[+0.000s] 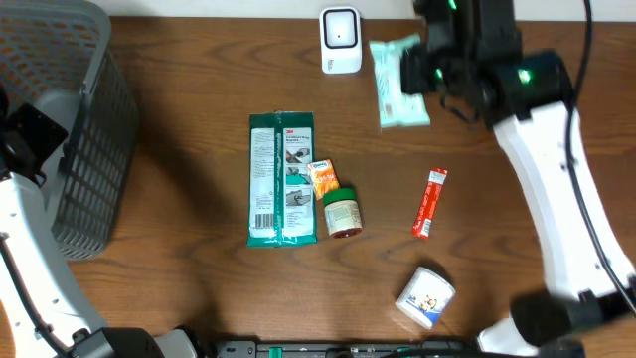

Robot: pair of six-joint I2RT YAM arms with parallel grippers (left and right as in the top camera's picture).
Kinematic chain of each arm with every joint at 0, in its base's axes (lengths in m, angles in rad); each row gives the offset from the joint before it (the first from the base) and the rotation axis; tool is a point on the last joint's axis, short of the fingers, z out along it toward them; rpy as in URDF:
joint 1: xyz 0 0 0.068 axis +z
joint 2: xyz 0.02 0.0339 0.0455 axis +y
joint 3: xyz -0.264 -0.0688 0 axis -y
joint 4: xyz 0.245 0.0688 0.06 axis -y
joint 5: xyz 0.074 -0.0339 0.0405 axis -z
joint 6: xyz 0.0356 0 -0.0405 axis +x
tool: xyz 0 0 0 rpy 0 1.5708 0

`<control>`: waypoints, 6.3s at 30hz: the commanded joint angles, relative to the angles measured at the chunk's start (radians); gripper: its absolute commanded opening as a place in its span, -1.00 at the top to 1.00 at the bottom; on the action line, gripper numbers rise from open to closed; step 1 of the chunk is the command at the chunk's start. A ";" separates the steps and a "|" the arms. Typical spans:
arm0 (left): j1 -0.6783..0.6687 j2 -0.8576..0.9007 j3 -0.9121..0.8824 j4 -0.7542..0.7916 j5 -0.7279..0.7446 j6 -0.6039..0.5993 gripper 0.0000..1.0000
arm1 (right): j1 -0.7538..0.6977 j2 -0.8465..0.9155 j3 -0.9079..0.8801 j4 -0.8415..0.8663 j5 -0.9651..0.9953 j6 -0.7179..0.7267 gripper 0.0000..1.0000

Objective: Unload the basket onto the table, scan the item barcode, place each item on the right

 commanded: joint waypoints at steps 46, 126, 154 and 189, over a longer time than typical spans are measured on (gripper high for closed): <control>0.003 0.008 0.013 0.000 -0.006 0.013 -0.87 | 0.246 1.030 0.613 0.969 0.771 -1.087 0.98; 0.003 0.008 0.013 0.000 -0.006 0.013 -0.87 | -0.360 0.388 0.555 -0.575 -0.086 -0.306 0.98; 0.003 0.008 0.013 0.000 -0.005 0.013 -0.87 | -0.709 0.418 -0.245 -0.110 0.092 -0.421 -0.99; 0.003 0.008 0.013 0.000 -0.006 0.013 -0.87 | -0.681 0.417 -0.039 -0.512 -0.509 -0.261 -0.75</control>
